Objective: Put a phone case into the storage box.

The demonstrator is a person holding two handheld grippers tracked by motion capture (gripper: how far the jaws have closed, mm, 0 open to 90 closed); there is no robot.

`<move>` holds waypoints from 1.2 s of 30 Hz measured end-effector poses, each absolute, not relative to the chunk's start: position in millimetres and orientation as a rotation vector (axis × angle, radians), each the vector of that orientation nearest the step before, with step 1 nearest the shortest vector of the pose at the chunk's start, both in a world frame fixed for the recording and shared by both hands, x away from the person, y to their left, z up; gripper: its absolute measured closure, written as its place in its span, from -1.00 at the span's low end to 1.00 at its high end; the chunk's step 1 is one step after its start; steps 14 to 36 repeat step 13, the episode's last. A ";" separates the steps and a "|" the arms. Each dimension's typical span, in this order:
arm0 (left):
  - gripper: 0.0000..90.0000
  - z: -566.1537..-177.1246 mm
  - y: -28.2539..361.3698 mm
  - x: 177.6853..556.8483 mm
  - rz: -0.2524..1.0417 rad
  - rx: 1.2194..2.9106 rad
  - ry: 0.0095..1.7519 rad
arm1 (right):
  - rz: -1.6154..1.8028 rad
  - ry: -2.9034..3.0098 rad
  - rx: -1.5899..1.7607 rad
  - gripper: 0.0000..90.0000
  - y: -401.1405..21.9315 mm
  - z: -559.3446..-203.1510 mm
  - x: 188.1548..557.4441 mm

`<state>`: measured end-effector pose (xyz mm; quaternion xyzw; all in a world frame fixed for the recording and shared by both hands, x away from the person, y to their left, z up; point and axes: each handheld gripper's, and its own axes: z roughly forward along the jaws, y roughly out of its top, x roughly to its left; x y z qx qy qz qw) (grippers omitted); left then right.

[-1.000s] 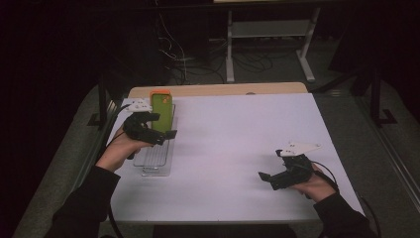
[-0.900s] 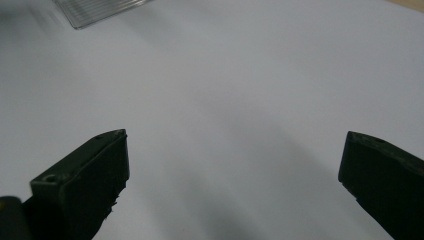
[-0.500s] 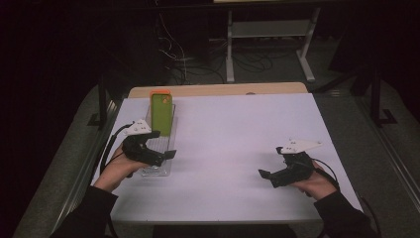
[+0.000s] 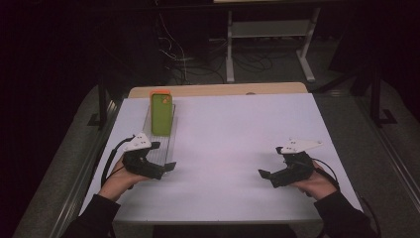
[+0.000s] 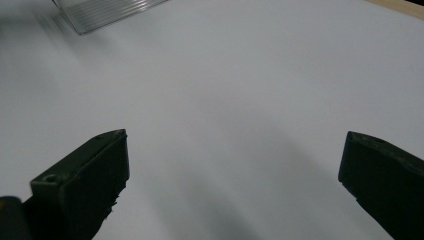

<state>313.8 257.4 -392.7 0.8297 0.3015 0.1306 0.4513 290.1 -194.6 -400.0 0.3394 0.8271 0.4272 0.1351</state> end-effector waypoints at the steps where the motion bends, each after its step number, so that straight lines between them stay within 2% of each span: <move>1: -0.94 -393.9 257.5 312.9 0.320 2.049 0.746 | 1.234 2.397 0.983 -1.00 -194.3 -400.3 290.2; 36: -0.94 -398.0 258.9 312.0 0.307 2.057 0.743 | 1.235 2.399 0.985 -1.00 -193.7 -401.5 291.1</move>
